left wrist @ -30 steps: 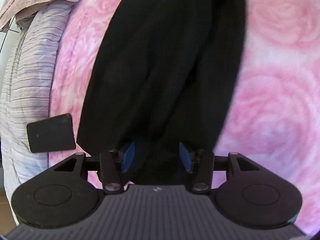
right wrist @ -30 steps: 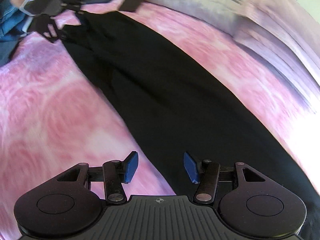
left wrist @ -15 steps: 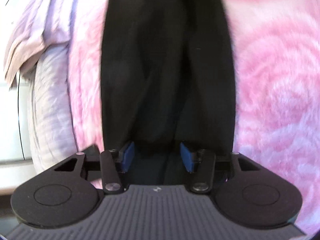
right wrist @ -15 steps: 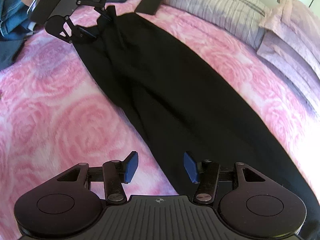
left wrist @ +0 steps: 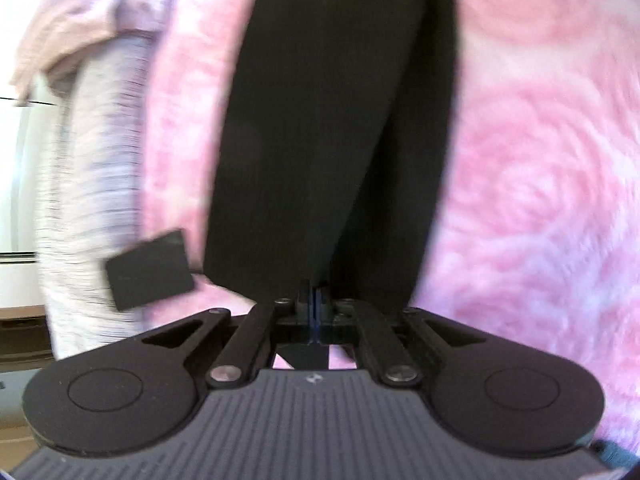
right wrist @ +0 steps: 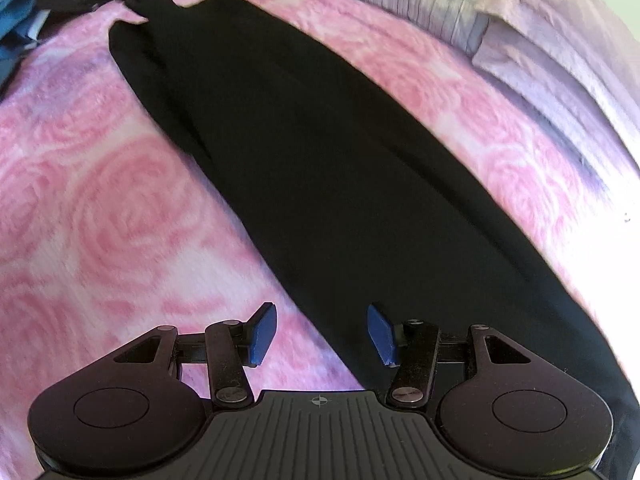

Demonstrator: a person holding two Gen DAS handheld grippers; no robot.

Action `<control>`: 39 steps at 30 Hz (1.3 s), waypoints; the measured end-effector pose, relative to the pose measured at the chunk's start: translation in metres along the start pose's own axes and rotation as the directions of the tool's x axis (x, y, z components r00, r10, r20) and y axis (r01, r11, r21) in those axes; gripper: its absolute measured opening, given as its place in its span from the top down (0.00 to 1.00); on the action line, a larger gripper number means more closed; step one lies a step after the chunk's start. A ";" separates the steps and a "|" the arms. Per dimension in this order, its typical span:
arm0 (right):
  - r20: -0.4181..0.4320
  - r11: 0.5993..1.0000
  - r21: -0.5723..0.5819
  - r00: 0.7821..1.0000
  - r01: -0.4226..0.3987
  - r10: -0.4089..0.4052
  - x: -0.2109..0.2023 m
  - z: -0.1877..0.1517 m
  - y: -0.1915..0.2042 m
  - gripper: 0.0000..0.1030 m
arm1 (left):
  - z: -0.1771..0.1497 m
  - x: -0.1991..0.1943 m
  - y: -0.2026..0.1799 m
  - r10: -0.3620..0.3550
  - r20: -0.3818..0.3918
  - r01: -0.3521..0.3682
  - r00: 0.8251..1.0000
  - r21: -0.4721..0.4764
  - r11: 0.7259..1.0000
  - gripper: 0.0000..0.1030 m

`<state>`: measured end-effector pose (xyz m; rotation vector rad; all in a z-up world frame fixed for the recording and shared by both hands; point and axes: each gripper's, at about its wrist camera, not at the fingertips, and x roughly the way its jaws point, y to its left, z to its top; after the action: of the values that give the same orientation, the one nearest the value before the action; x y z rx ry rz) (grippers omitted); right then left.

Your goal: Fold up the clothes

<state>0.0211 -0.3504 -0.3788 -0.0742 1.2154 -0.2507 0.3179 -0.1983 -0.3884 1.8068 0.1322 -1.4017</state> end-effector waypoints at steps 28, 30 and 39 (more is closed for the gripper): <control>-0.040 0.996 0.093 0.999 -0.002 0.006 0.004 -0.001 -0.011 0.48 | -0.032 -0.019 -0.006 -0.040 -0.105 0.035 0.994 -0.050 0.998 0.96; -0.050 0.992 0.124 0.999 0.019 -0.013 0.005 -0.007 -0.019 0.48 | -0.032 -0.028 -0.001 -0.027 -0.095 0.019 0.995 -0.075 0.997 0.94; -0.121 0.930 0.282 0.970 0.237 -0.210 -0.012 -0.059 -0.061 0.48 | 0.059 -0.075 -0.015 -0.032 0.192 0.050 0.981 -0.091 0.995 0.75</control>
<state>-0.0468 -0.4026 -0.3770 0.0592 1.2461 -0.6392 0.2373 -0.1986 -0.3357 1.5917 0.1348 -1.5631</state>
